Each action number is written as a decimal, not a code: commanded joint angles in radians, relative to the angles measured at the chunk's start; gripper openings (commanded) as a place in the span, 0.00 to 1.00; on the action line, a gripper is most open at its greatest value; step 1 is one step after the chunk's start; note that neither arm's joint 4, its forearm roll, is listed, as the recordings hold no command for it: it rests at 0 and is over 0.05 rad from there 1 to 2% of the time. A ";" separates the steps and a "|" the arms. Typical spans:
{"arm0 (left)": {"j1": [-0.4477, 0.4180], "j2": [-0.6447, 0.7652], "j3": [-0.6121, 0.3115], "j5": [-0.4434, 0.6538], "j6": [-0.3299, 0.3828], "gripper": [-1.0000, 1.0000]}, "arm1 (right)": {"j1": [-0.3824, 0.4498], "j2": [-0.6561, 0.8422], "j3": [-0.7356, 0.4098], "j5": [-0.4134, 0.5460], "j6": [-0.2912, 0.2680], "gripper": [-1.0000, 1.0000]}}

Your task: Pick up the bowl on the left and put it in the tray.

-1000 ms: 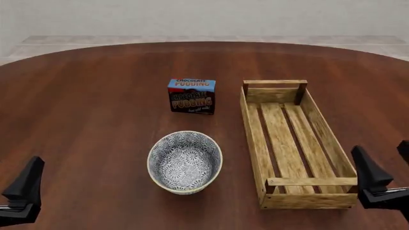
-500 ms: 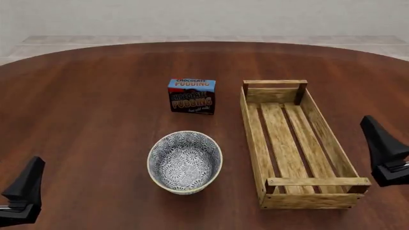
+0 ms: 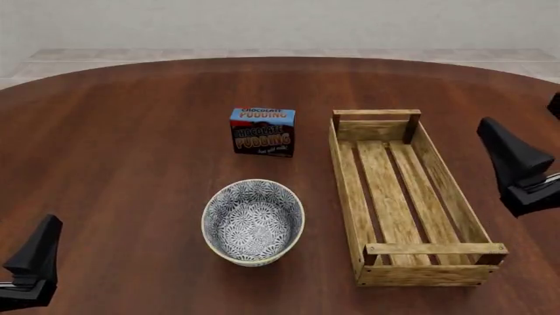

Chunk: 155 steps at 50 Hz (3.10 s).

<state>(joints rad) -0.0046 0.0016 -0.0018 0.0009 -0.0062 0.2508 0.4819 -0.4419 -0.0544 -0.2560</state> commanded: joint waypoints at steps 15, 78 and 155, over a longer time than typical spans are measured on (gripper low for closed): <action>0.008 0.000 0.001 0.003 0.001 1.00 | 0.209 0.169 -0.195 0.092 0.068 1.00; 0.036 -0.001 0.002 -0.002 0.005 1.00 | 0.506 0.517 -0.301 0.031 0.155 1.00; 0.034 -0.001 0.001 0.010 0.001 1.00 | 0.719 0.975 -0.360 -0.078 0.340 1.00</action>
<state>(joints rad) 0.0304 0.0003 -0.0007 0.0108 -0.0046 0.9534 1.4003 -0.7973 -0.1124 0.0666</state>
